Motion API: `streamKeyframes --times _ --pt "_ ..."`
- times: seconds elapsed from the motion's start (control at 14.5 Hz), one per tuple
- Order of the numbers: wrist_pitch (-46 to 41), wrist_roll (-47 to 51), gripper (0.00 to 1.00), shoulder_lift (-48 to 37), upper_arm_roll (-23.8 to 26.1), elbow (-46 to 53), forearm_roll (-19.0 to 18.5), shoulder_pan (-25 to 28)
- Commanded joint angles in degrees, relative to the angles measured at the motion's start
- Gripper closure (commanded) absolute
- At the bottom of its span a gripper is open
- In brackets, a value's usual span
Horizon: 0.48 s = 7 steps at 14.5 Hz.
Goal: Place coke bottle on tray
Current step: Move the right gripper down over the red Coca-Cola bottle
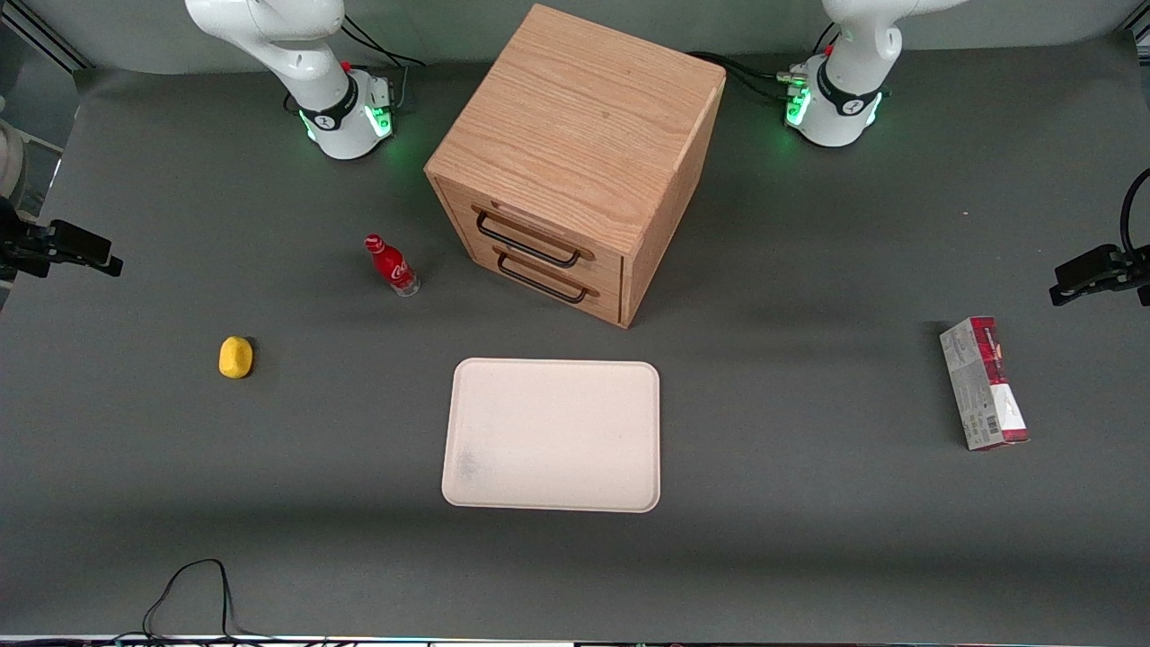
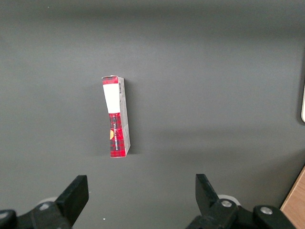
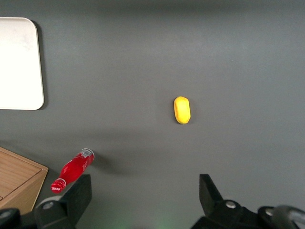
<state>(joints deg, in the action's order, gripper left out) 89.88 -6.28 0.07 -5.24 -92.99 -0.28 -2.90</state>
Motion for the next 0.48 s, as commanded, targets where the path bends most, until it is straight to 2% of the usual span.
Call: streamKeyframes --times 0.0,0.21,0.41 --pt "-1.02 1.01 0.0 0.46 0.58 1.23 -0.42 -0.26" --pt "-1.98 2.14 0.0 0.64 1.45 1.59 0.19 0.26" --pt "-5.15 6.97 0.0 -0.24 6.72 -0.69 2.73 0.18"
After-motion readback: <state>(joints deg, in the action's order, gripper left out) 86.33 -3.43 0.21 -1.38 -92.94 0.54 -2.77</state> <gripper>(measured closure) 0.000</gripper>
